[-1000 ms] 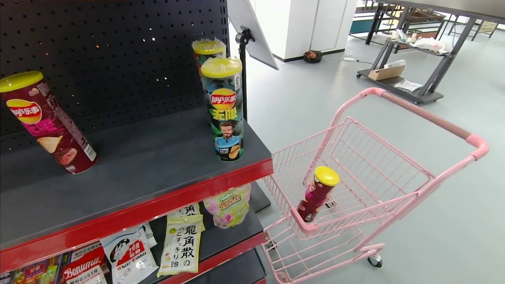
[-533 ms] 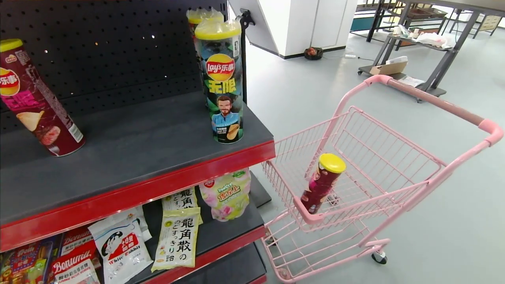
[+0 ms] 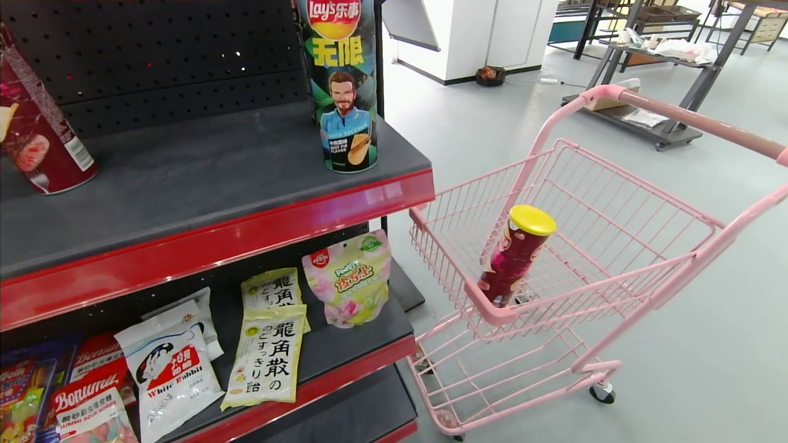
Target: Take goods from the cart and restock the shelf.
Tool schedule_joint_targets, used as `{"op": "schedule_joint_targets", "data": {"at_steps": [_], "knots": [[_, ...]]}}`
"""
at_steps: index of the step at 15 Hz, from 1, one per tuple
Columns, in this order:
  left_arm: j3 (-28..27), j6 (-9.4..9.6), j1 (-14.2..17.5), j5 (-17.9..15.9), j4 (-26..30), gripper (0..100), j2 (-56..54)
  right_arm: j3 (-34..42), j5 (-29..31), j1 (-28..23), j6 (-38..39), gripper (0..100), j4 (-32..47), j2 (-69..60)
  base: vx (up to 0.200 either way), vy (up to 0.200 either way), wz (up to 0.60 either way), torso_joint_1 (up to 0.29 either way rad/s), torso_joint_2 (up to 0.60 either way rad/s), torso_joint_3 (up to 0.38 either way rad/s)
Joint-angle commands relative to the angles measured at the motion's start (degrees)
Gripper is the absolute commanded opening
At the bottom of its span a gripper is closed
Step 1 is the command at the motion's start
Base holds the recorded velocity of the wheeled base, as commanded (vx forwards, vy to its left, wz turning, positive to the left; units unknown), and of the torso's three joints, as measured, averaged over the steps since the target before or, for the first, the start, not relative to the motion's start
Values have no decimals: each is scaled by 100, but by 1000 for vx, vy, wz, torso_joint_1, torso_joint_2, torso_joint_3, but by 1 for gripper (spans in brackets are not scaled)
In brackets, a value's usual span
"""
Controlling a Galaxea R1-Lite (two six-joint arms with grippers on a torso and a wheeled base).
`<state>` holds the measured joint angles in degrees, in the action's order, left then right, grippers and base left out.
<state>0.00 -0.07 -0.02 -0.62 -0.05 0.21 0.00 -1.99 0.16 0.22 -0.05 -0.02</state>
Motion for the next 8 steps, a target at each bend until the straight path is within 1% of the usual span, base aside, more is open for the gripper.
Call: {"op": "schedule_joint_targets", "data": {"at_steps": [1, 2, 4, 7, 8], "knots": [[0, -1, 2, 1, -4, 100, -3, 0, -3, 2, 4, 100, -4, 2, 0, 0, 0, -100, 491, 378], [0, -1, 2, 1, -4, 100, -3, 0, -3, 2, 4, 100, -4, 2, 0, 0, 0, -66, 339, 256], [0, -1, 2, 1, -4, 100, -3, 0, -3, 19, -13, 100, 5, 64, 0, 0, 0, -29, 149, 122], [0, -1, 2, 1, -4, 100, -3, -9, 23, -25, -22, 100, -13, 20, 0, 0, 0, -4, 24, 17], [0, -1, 2, 1, -4, 100, -3, -1134, 41, 63, 286, 100, -48, 1057, 0, 0, 0, 0, 0, 0]]}}
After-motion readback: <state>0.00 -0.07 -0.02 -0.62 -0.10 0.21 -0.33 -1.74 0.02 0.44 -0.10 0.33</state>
